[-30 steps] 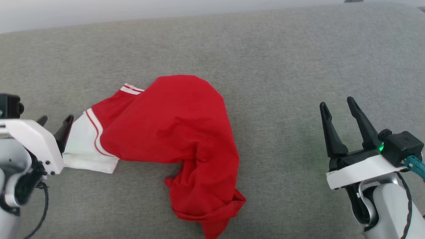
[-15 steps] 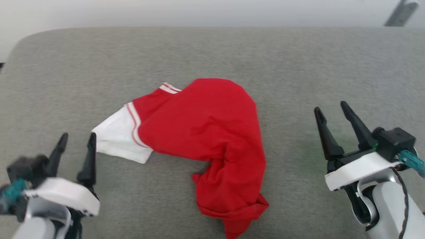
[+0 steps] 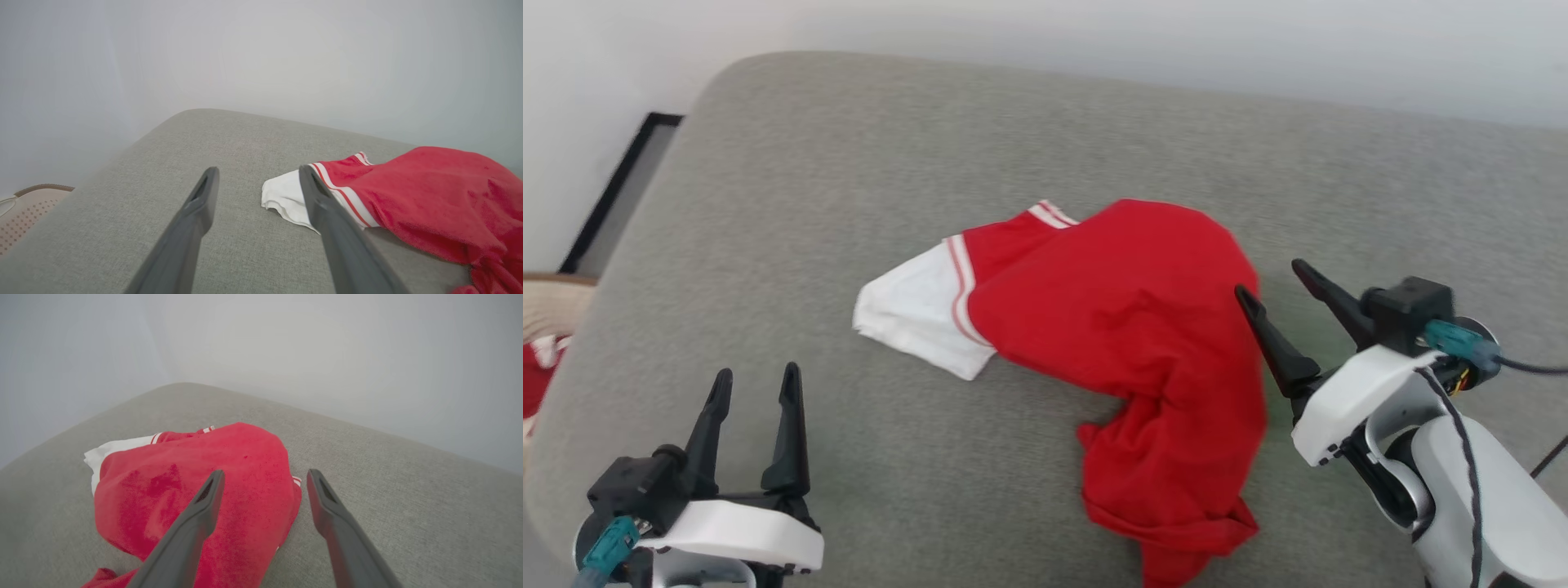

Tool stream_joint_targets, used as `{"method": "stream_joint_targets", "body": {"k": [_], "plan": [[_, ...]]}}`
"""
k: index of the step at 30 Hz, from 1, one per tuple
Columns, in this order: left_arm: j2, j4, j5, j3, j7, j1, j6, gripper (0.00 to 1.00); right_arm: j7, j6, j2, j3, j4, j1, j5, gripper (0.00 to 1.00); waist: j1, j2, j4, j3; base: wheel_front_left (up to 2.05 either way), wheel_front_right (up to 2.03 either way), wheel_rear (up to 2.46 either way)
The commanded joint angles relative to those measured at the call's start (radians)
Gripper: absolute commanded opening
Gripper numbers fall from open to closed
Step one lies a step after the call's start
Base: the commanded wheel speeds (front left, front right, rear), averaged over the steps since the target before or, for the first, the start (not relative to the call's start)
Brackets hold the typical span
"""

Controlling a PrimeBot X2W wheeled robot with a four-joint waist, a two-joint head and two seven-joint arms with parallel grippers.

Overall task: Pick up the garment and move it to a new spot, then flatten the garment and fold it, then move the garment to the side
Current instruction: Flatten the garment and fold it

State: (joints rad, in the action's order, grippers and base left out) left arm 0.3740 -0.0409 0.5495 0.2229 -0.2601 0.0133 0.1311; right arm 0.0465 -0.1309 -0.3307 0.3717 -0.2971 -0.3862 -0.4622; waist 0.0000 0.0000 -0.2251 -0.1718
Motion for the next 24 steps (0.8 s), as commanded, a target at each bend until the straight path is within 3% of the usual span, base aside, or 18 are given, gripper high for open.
{"method": "stream_joint_targets", "body": {"k": [1, 9, 18, 19, 20, 24], "plan": [[-0.026, 0.010, -0.012, -0.016, -0.006, -0.016, -0.011, 1.00, -0.031, 0.000, -0.016, 0.023, -0.024, -0.025, -0.006, 1.00, 0.0000, 0.0000, -0.038, 0.003, 0.00, 0.00, 0.00], [-0.097, 0.017, -0.061, -0.050, -0.006, -0.041, -0.047, 1.00, -0.176, 0.000, -0.063, 0.107, -0.107, -0.096, -0.038, 1.00, 0.0000, 0.0000, -0.098, -0.001, 0.00, 0.00, 0.00], [-0.183, 0.007, -0.108, -0.093, -0.006, -0.055, -0.097, 1.00, -0.371, 0.000, -0.074, 0.247, -0.257, -0.193, -0.112, 1.00, 0.0000, 0.0000, -0.138, -0.015, 0.00, 0.00, 0.00], [-0.191, 0.005, -0.113, -0.098, -0.006, -0.052, -0.102, 1.00, -0.380, 0.000, -0.073, 0.265, -0.273, -0.204, -0.116, 0.35, 0.0000, 0.0000, -0.141, -0.017, 0.00, 0.00, 0.00], [-0.198, 0.002, -0.119, -0.102, -0.006, -0.050, -0.108, 1.00, -0.387, 0.000, -0.075, 0.284, -0.287, -0.215, -0.119, 0.00, 0.0000, 0.0000, -0.143, -0.018, 0.00, 0.00, 0.00], [-0.226, -0.001, -0.136, -0.127, -0.006, -0.046, -0.130, 1.00, -0.374, 0.000, -0.073, 0.322, -0.314, -0.249, -0.159, 0.00, 0.0000, 0.0000, -0.143, -0.020, 0.00, 0.00, 0.00]]}}
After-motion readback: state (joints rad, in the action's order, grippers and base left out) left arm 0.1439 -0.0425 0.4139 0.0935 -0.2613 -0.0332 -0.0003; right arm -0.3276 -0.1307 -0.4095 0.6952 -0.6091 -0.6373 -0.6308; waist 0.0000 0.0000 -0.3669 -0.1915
